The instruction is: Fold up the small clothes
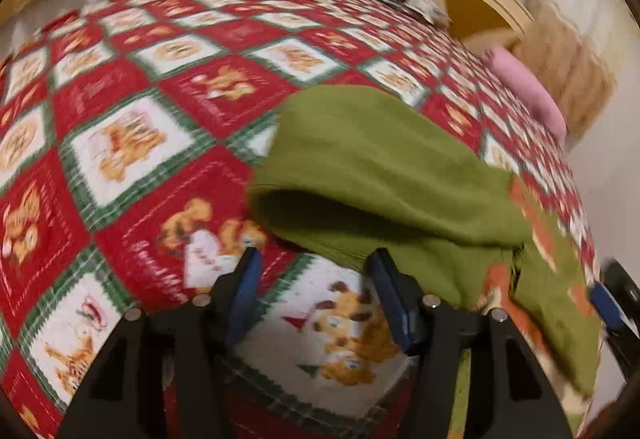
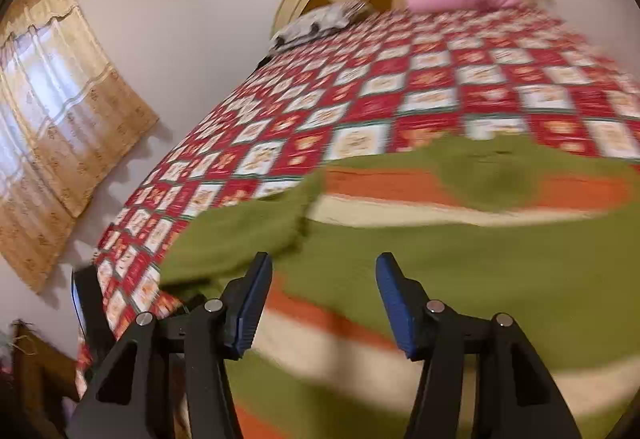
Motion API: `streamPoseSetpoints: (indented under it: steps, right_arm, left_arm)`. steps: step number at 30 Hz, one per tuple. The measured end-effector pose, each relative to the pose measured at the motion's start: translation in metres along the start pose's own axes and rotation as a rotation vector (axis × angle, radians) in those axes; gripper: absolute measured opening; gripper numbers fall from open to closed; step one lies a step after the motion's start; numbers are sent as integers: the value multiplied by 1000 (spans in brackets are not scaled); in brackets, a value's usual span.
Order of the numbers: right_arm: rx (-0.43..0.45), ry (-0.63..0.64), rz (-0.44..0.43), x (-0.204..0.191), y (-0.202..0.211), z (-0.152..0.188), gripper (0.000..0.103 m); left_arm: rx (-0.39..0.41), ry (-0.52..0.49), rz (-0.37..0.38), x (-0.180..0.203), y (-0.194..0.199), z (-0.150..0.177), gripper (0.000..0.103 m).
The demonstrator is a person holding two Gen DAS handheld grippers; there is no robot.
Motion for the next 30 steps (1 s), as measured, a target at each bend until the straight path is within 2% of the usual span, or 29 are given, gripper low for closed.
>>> streamPoseSetpoints:
  steps: [2, 6, 7, 8, 9, 11, 13, 19, 22, 26, 28, 30]
  right_arm:
    - [-37, 2, -31, -13, -29, -12, 55]
    - [-114, 91, 52, -34, -94, -27, 55]
    - [-126, 113, 67, -37, -104, -27, 51]
    - [-123, 146, 83, -40, -109, -26, 37]
    - [-112, 209, 156, -46, -115, -25, 31]
    - [-91, 261, 208, -49, -112, -23, 12]
    - [-44, 253, 197, -51, -96, -26, 10]
    - [159, 255, 181, -65, -9, -58, 9]
    - [274, 280, 238, -66, 48, -69, 9]
    - [371, 257, 293, -47, 111, -77, 7]
    - [393, 245, 324, -34, 133, -74, 7]
    - [412, 231, 387, -15, 152, -70, 7]
  left_arm:
    - [11, 13, 12, 0, 1, 3, 59]
    - [16, 21, 15, 0, 2, 8, 59]
    - [15, 23, 15, -1, 2, 8, 59]
    - [14, 26, 16, -1, 2, 9, 60]
    - [12, 28, 20, -2, 1, 7, 60]
    - [10, 35, 29, -4, 0, 5, 61]
    - [9, 35, 25, -3, -2, 2, 61]
    - [6, 29, 17, -3, -3, 1, 62]
    - [4, 23, 15, -3, -3, 1, 64]
    - [-14, -35, 16, 9, -4, 3, 80]
    - [-3, -79, 1, 16, 3, 4, 81]
    - [42, -130, -22, 24, 17, 5, 80]
Point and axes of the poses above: each gripper's, at about its wrist camera, not at the fingertips, and y roughly against the way its jaws point, x to its right, z to its underside, the point moved 6 cm from there along -y, roughly the way its jaws point, and after that the axes turned 10 degrees about -x, right-handed, at the moved point
